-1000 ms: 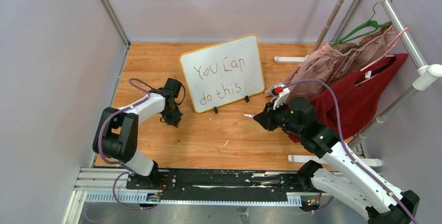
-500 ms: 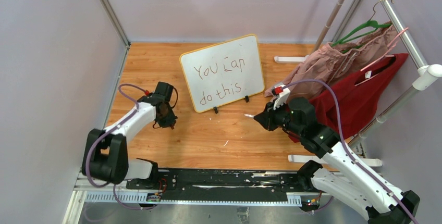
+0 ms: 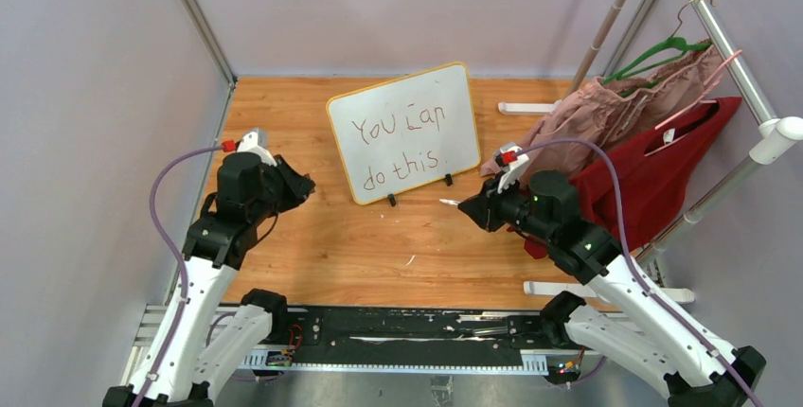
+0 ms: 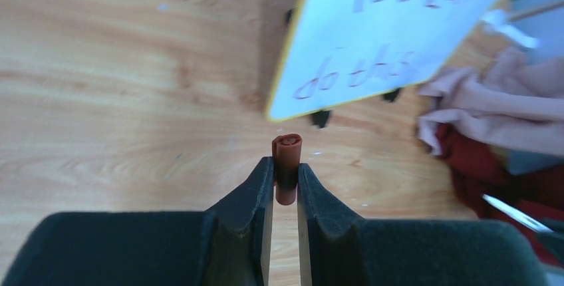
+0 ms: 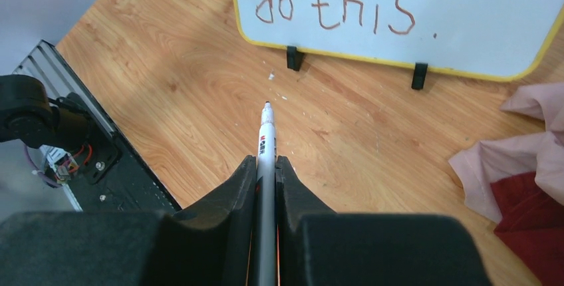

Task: Write a sentence on the whiteboard
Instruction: Close the whiteboard marker at the center of the board.

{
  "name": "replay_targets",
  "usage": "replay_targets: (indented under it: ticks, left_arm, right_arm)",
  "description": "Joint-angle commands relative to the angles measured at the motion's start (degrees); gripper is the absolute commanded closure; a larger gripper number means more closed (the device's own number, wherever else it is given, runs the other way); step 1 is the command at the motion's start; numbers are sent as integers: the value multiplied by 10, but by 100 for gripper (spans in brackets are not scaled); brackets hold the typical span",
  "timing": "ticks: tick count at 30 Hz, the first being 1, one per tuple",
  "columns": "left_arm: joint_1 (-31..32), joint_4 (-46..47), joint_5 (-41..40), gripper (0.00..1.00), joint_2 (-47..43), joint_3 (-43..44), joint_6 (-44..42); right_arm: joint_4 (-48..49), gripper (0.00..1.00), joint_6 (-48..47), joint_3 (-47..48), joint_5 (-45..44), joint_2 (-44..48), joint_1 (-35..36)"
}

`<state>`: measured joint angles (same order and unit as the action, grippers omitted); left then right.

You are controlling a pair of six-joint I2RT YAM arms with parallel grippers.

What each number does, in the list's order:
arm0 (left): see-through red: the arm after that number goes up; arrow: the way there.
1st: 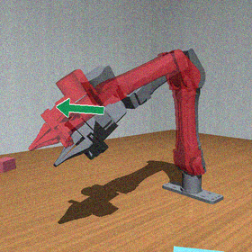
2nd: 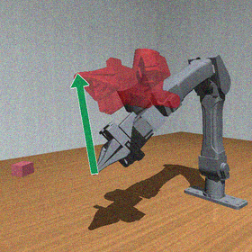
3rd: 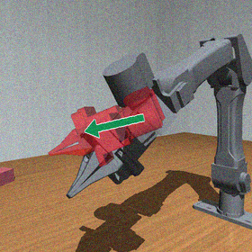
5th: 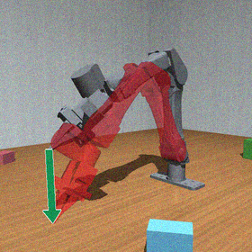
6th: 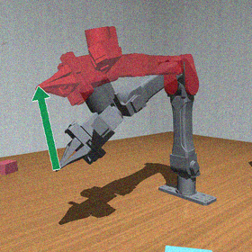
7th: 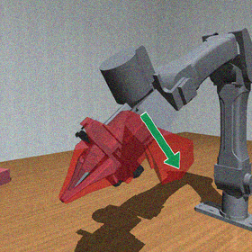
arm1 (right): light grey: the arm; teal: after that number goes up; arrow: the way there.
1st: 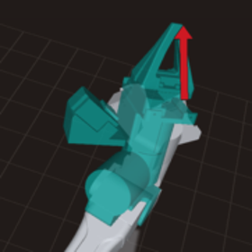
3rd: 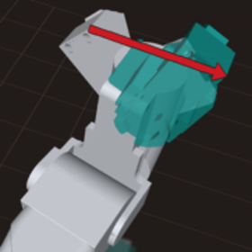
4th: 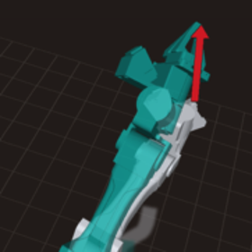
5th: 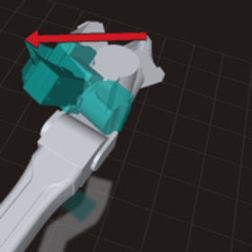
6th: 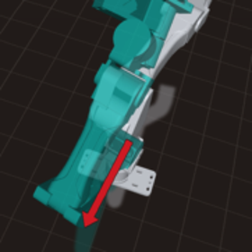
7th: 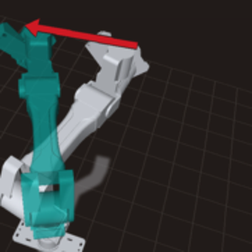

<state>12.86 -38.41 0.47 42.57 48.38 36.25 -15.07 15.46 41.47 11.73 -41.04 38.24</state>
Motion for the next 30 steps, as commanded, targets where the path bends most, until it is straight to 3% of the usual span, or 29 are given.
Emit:
replay_targets:
  ticks: [1, 4, 9, 13, 19, 26, 30]
  left_arm:
    - [-2, 89, 120, 100, 3, 25, -12]
    - [-2, 222, 195, 100, -12, -13, 42]
    - [-1, 432, 252, 100, -11, -63, 142]
    - [-1, 501, 270, 100, 17, -53, 172]
    - [6, 635, 271, 100, 43, -50, 257]
    - [17, 737, 222, 100, 67, -44, 366]
    - [23, 743, 183, 100, 74, -37, 407]
  right_arm:
    - [72, 100, 11, 33, 27, -10, 14]
    - [115, 100, -4, 56, -14, -26, 56]
    - [218, 100, -86, 87, -174, -60, 185]
    - [335, 100, -136, 78, -258, -87, 244]
    - [503, 100, -184, 48, -313, -128, 282]
    - [668, 100, -302, 36, -362, -175, 341]
    - [759, 100, -388, 33, -386, -206, 363]
